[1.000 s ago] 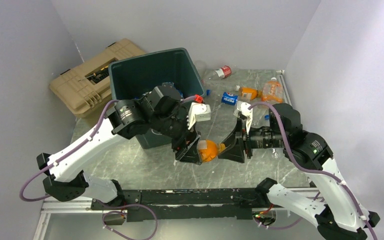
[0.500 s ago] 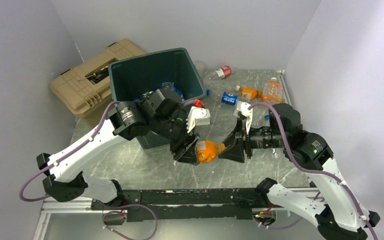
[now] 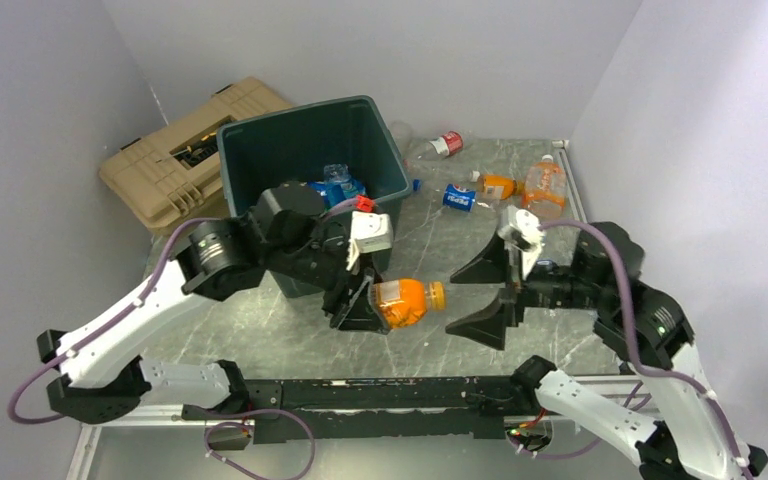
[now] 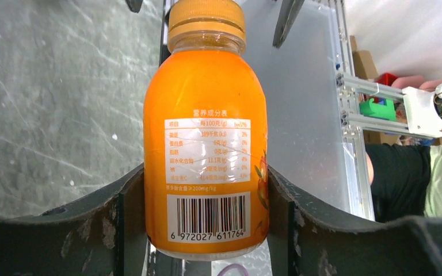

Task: Put the plastic bottles in the bin
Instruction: Pick up the plastic bottle at the center of the board, then place the plastic bottle in the trash bin.

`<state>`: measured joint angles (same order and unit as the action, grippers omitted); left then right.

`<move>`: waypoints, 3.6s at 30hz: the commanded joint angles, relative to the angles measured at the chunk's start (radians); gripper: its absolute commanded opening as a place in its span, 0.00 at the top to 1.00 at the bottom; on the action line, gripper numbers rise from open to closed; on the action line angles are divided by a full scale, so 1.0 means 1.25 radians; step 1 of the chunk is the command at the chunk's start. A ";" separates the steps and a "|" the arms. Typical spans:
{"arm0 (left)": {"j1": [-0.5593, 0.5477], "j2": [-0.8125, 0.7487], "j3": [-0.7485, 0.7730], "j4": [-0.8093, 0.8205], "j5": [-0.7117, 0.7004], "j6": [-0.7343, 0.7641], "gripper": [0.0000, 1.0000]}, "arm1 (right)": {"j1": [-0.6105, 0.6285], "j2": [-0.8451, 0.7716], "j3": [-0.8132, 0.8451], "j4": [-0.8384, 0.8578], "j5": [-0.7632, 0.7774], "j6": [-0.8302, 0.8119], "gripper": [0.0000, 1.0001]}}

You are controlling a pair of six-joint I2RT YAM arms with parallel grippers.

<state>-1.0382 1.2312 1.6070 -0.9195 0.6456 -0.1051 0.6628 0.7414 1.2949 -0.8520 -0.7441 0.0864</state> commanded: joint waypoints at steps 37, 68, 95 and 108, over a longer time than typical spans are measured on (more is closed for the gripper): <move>-0.004 -0.278 -0.423 0.892 -0.169 -0.312 1.00 | 0.007 -0.026 -0.389 1.282 0.196 0.648 0.12; -0.004 -0.245 -0.400 0.816 -0.243 -0.315 0.08 | 0.089 0.057 -0.321 1.289 0.184 0.621 1.00; -0.004 -0.702 -0.369 0.369 -0.726 -0.288 0.00 | 0.089 0.611 0.325 0.832 0.573 0.121 1.00; -0.004 -0.706 -0.357 0.299 -0.740 -0.299 0.01 | 0.089 0.788 0.503 0.619 0.535 0.114 0.33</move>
<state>-1.0420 0.3500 1.1442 -0.5362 -0.2600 -0.4690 0.7715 1.7649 1.8542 -0.0719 -0.0639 0.2420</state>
